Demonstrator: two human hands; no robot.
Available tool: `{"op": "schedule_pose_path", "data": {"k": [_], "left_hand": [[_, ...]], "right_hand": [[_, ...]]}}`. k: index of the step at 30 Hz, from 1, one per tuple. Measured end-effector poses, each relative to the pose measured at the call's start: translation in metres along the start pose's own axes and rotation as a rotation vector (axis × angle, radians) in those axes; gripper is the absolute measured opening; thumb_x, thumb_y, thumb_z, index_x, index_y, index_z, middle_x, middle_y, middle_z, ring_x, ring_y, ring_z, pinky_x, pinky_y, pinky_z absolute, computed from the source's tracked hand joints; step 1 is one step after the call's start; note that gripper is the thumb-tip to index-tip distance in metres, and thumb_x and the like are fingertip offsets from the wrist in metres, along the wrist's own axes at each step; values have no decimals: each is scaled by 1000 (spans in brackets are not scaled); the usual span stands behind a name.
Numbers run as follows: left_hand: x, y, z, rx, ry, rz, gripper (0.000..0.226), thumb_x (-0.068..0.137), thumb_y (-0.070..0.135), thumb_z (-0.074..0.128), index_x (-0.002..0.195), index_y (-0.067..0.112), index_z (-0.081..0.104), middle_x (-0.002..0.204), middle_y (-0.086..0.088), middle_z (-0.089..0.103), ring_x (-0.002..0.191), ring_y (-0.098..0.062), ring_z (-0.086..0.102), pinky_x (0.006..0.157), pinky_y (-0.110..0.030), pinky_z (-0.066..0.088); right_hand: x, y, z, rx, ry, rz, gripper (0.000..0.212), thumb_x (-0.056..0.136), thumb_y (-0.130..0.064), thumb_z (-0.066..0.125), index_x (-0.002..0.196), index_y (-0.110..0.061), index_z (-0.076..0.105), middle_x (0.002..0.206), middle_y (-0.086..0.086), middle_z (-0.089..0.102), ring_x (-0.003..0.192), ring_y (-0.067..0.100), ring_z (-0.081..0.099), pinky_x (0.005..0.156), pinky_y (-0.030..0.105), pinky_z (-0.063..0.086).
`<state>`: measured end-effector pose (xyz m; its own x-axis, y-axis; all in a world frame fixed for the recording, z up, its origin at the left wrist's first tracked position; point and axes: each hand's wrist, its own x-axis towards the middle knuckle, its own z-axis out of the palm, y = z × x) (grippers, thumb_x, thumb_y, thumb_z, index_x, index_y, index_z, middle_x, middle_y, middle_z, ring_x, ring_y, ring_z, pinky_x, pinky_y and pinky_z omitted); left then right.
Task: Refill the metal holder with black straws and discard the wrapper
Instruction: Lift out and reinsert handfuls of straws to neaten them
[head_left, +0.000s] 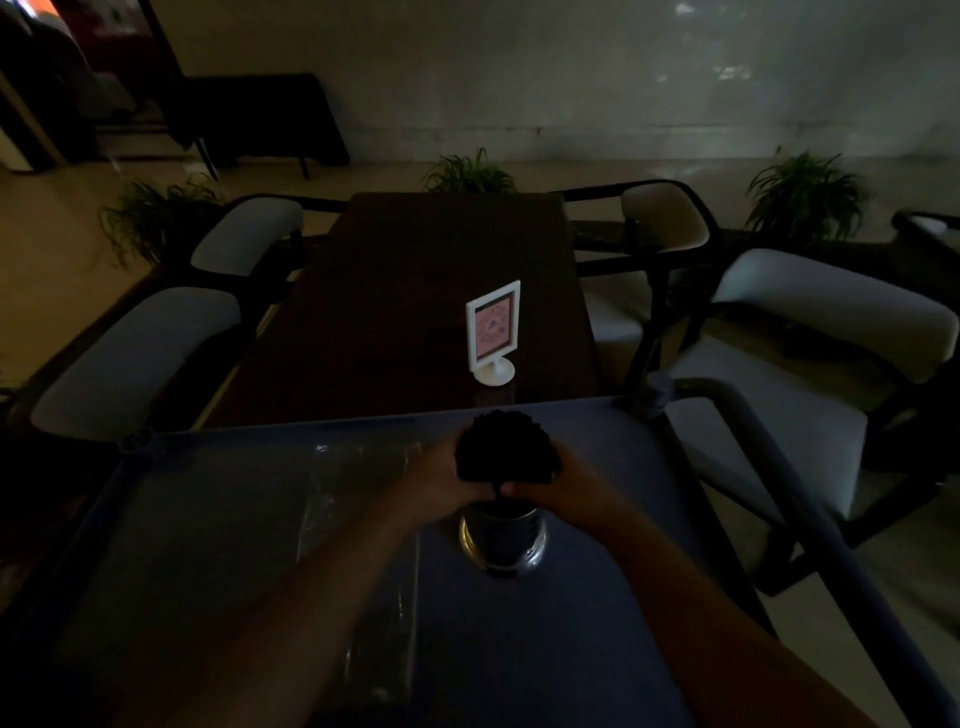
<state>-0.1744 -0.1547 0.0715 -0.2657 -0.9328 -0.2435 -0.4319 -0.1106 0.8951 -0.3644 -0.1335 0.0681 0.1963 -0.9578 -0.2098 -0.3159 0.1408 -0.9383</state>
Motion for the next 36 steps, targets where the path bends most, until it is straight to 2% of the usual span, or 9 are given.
{"op": "schedule_pose_path", "data": {"k": [4,7,8,11,14,20,27,31,36], "left_hand": [[4,-3,3,-26,38,-18,74,64,-1,85,127,22,54,99,21,58,91,4,57,64,-2,48],[4,-9,4,-80,67,-52,67,67,4,85,126,17,55,113,6,63,104,-8,60,84,-19,52],[3,-12,5,-95,71,-59,65,68,6,85,125,19,55,112,9,63,102,-5,60,83,-18,52],[1,-15,8,-129,84,-53,56,68,8,85,105,39,57,97,24,60,84,13,59,62,-2,47],[2,-13,10,-163,106,-43,56,67,5,85,94,46,57,92,26,62,79,19,60,61,-1,47],[6,-15,11,-223,64,-32,58,69,5,84,113,32,57,99,22,61,89,10,56,63,-2,49],[6,-13,13,-235,87,-5,58,70,-1,82,112,30,56,95,23,61,77,19,61,61,-2,48],[7,-12,13,-250,72,-5,58,71,-4,81,121,15,59,98,17,64,90,4,62,64,-6,51],[6,-5,14,-282,74,7,52,71,-1,81,109,27,61,97,20,64,80,15,64,64,-4,50]], "right_hand": [[7,1,5,70,-5,-43,44,78,0,77,120,-3,63,117,13,68,107,19,66,95,34,54],[11,2,6,107,0,-39,41,79,-1,76,118,1,63,116,20,69,111,29,65,98,43,52],[11,3,6,119,-4,-31,41,79,0,76,118,2,63,116,20,69,111,29,65,98,43,52],[14,3,1,111,-48,-39,35,79,-2,76,112,-5,66,108,10,72,101,13,69,86,27,55],[14,3,1,70,1,-58,28,80,-10,77,107,-11,69,100,2,74,90,3,70,75,17,54],[7,6,10,142,185,-88,29,80,-18,79,100,-33,66,98,-8,74,94,4,71,78,19,57],[8,-10,9,107,359,-165,17,84,-19,75,87,-34,68,85,-9,75,82,2,72,69,16,56],[12,-19,11,72,434,-212,19,86,-12,71,93,-28,65,84,-15,70,78,-9,67,64,6,49],[17,-26,10,63,527,-230,16,87,-14,69,99,-21,62,89,-6,70,83,2,68,71,21,56]]}}
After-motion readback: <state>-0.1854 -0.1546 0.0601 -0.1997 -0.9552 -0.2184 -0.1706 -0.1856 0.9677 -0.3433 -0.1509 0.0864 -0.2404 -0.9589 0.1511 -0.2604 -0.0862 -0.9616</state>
